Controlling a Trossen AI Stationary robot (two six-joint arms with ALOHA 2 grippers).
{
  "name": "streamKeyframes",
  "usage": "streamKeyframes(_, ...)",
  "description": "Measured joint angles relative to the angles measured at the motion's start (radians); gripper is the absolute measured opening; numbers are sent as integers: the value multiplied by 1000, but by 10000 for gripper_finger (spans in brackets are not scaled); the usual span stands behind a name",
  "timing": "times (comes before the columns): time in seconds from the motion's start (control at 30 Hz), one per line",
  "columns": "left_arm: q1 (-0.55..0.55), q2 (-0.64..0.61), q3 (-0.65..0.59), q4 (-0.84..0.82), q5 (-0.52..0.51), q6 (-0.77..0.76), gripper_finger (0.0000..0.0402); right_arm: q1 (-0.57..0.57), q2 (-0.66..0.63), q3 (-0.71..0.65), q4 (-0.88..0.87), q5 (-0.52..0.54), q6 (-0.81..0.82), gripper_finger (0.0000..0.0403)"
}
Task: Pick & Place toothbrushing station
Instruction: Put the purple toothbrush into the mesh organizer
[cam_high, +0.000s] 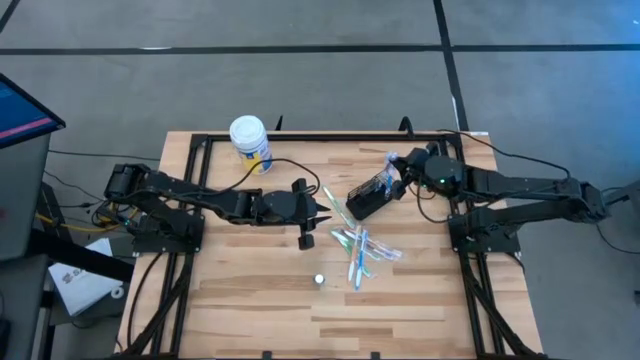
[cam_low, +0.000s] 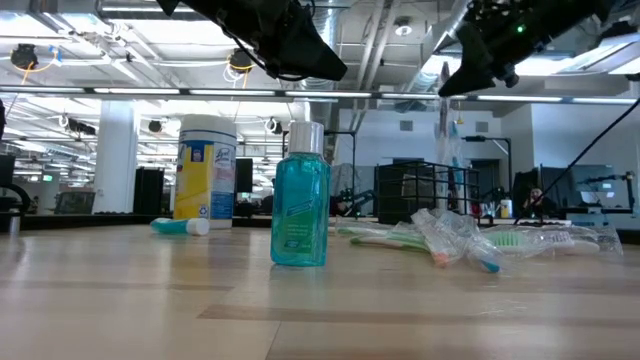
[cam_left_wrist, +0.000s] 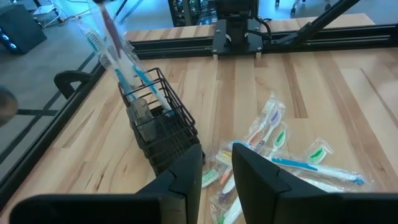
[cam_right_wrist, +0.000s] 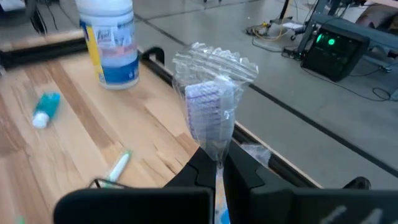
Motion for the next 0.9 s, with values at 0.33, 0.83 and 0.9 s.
streamKeyframes(0.33, 0, 0, 0, 0, 0, 0, 83, -13, 5, 0, -5, 0, 9, 0)
streamKeyframes(0.83, 0, 0, 0, 0, 0, 0, 83, -13, 59, 0, -31, -18, 43, 1)
streamKeyframes(0.9, 0, 0, 0, 0, 0, 0, 83, -14, 59, -1, -26, -19, 46, 1)
